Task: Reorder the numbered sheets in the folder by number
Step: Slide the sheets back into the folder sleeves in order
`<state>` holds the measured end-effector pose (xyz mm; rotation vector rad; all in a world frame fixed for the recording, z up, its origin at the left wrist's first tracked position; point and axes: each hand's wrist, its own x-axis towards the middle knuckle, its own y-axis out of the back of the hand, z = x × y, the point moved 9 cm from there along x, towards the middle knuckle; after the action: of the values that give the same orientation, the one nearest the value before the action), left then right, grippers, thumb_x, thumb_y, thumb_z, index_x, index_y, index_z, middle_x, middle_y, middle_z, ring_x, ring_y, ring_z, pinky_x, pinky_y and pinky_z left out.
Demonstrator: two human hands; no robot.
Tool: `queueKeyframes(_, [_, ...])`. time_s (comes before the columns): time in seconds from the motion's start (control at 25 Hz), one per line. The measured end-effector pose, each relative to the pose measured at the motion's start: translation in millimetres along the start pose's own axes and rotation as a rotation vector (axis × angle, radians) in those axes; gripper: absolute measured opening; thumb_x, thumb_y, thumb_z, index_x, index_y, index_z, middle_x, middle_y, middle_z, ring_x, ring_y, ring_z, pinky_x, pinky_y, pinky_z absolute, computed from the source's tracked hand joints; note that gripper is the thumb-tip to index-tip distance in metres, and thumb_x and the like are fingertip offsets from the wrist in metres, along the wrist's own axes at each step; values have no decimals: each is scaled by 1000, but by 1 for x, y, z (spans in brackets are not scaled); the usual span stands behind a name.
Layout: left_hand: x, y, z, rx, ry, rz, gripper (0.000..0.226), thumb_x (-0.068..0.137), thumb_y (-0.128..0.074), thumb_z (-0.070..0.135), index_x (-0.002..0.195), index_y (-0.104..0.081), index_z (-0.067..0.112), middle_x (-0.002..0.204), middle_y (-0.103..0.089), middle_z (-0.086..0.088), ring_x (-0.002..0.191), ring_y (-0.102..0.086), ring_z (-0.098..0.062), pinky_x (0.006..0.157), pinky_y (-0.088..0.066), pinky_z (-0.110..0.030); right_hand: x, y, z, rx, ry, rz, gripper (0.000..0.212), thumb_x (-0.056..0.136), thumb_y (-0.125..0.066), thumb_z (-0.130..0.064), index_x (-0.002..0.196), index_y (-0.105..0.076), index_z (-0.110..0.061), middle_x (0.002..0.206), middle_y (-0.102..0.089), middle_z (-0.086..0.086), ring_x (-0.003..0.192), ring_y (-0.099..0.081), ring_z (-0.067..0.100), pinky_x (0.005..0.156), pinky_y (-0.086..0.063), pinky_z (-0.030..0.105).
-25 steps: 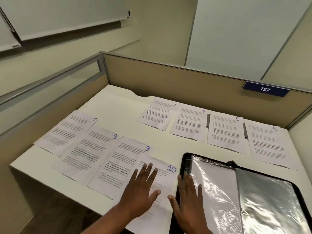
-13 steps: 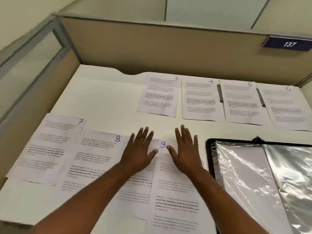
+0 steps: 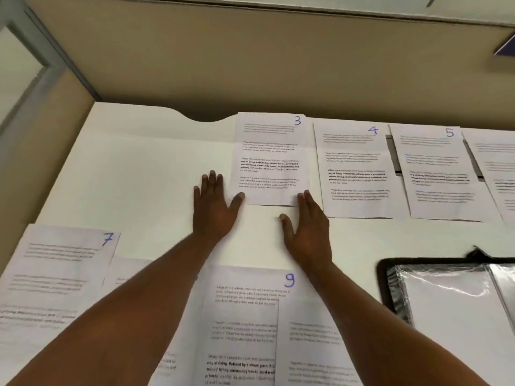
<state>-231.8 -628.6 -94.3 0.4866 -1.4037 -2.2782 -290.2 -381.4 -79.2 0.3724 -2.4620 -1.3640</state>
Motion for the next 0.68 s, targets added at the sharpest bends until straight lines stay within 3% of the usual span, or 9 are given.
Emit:
queueKeyframes(0.24, [3,0,-2,-13,-18,165,79,93,-43,69,150,-44,14,163,-31,-7,154,-19,-23,126,-11,-45,-1,-18,0,-129,90,-70,58,102,-45,-48,150,-49,-16,163,-39,1,151,-31,21,125,-20,41])
queueKeyframes(0.4, [10,6,-3,-107,-58,239,63,91,-60,56,138,-57,14,157,-43,-7,151,-28,-24,125,-15,-46,5,-22,-2,-146,109,-72,54,103,-44,-46,149,-51,-19,163,-38,-3,153,-28,20,125,-21,44])
queueKeyframes(0.56, [5,11,-7,-279,-69,324,35,89,-74,35,118,-68,16,142,-60,-2,145,-39,-20,124,-17,-46,5,-23,0,-153,97,-81,55,103,-40,-48,150,-50,-20,164,-37,-3,154,-26,20,125,-20,45])
queueKeyframes(0.68, [8,10,-5,-484,55,319,35,86,-78,28,116,-64,16,122,-69,7,131,-55,-16,123,-16,-50,4,-23,-2,-162,110,-81,55,103,-40,-47,149,-50,-20,163,-38,-2,153,-27,21,125,-20,45])
